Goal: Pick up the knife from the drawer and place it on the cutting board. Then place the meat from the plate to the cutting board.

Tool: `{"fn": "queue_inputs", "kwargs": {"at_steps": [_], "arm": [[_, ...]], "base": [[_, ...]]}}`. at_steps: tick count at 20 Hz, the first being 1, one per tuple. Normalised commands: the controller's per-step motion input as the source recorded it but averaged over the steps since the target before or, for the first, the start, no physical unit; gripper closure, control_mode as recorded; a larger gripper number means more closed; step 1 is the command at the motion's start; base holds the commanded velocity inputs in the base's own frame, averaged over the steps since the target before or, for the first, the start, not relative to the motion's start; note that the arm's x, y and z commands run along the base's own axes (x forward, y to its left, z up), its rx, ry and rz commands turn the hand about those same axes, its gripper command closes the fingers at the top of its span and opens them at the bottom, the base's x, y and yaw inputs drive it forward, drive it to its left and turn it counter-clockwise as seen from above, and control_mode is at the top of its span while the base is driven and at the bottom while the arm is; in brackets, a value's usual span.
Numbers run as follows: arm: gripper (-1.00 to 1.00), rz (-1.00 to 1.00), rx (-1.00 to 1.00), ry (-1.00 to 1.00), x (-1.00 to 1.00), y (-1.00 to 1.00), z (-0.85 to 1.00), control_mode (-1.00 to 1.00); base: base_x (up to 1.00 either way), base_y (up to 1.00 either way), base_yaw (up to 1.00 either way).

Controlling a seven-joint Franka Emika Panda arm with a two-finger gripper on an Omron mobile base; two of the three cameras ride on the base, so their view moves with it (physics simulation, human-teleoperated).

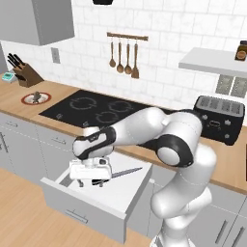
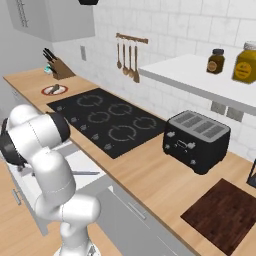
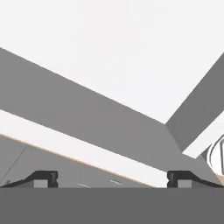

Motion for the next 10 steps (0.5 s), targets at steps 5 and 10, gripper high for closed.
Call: {"fn": "queue_inputs", "kwargs": {"at_steps": [5,10], "arm": [[-1.00,-0.15,0.00,0.00,0.16,-0.51,-0.02,-1.00],[-1.00,-0.15,0.00,0.00,0.20,-0.15,-0.05,-1.00]], "base": [[0.00,0.00,0.00],[0.00,0.00,0.00]]}}
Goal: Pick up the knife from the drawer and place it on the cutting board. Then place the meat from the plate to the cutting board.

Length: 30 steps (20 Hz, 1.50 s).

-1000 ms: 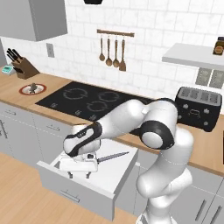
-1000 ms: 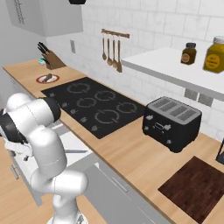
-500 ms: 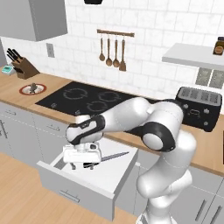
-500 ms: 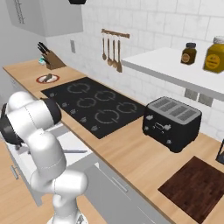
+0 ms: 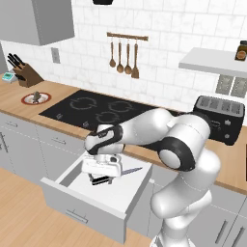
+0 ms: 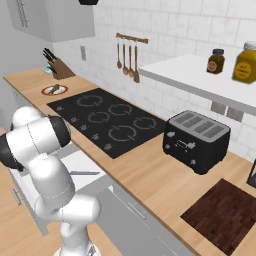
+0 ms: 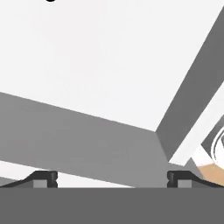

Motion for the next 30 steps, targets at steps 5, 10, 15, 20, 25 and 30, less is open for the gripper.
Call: {"fn": "queue_inputs", "kwargs": {"at_steps": [5,10,15,20,25,30], "arm": [[-1.00,-0.24,-0.05,0.00,0.11,-0.01,-0.26,-1.00],[-1.00,-0.22,-0.05,0.00,0.43,-0.22,-0.13,-1.00],[-1.00,-0.06,-0.01,0.00,0.49,-0.13,0.00,-1.00],[-1.00,-0.05,-0.15,-0.01,0.28,0.00,-0.09,-1.00],[-1.00,-0.11,-0.26,-0.08,0.02,0.07,-0.15,-1.00],[-1.00,-0.14,-0.13,-0.06,0.02,0.02,-0.04,-1.00]], "base": [[0.00,0.00,0.00],[0.00,0.00,0.00],[0.00,0.00,0.00],[0.00,0.00,0.00],[0.00,0.00,0.00],[0.00,0.00,0.00]]}}
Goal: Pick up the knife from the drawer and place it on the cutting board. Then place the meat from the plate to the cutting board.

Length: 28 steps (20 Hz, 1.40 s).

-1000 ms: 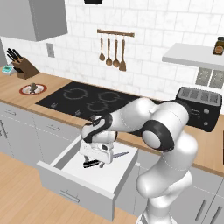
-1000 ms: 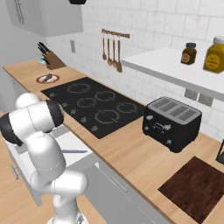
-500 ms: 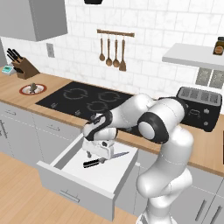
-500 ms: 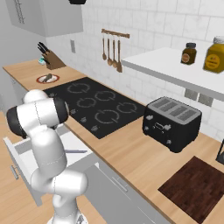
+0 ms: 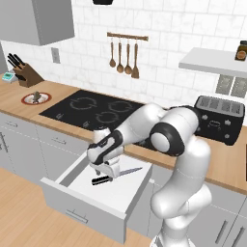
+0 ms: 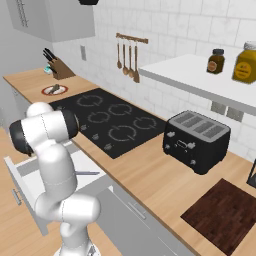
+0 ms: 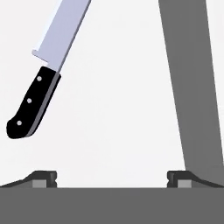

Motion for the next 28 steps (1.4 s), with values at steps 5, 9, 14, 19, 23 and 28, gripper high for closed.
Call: {"fn": "queue_inputs", "kwargs": {"at_steps": [5,9,14,19,23,28], "arm": [[-1.00,-0.08,0.00,0.00,0.07,0.00,-0.06,-1.00],[-1.00,-0.01,0.00,0.00,0.08,-0.04,-0.22,-1.00],[-1.00,0.00,0.00,0.00,0.10,-0.01,-0.29,-1.00],[-1.00,-0.02,0.00,0.00,0.27,0.00,-0.08,-1.00],[-1.00,-0.07,0.00,0.00,0.31,0.00,0.00,-1.00],[-1.00,-0.04,0.00,0.00,0.08,0.00,-0.03,-1.00]], "base": [[0.00,0.00,0.00],[0.00,0.00,0.00],[0.00,0.00,0.00],[0.00,0.00,0.00],[0.00,0.00,0.00],[0.00,0.00,0.00]]}}
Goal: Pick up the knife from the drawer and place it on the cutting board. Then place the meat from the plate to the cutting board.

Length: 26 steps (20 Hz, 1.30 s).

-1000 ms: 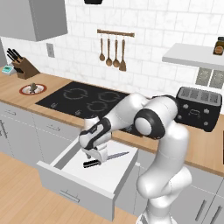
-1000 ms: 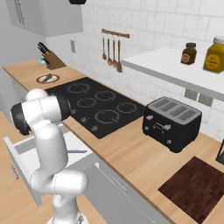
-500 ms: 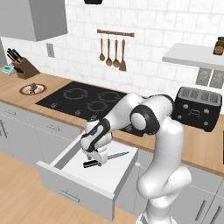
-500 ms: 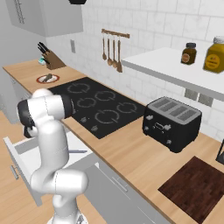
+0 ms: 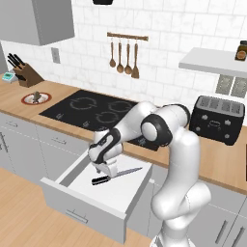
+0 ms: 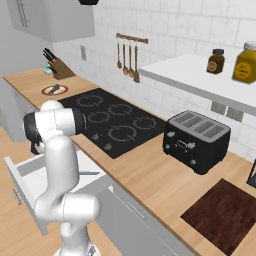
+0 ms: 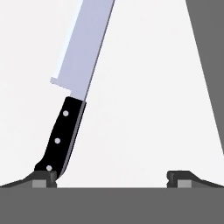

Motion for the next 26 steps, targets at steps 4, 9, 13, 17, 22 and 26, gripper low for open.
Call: {"fn": "queue_inputs", "kwargs": {"at_steps": [4,9,13,17,22,26], "arm": [[-1.00,-0.01,0.00,0.00,-0.04,0.00,-0.03,-1.00],[-1.00,0.00,0.00,0.00,0.00,0.00,-0.06,-1.00],[-1.00,0.00,0.00,0.00,0.00,0.00,-0.14,-1.00],[-1.00,0.00,0.00,0.00,0.00,0.00,-0.24,-1.00],[-1.00,0.00,0.00,0.02,0.12,0.00,-0.28,-1.00],[-1.00,0.00,0.00,0.03,0.25,0.00,-0.28,-1.00]], "base": [[0.00,0.00,0.00],[0.00,0.00,0.00],[0.00,0.00,0.00],[0.00,0.00,0.00],[0.00,0.00,0.00],[0.00,0.00,0.00]]}}
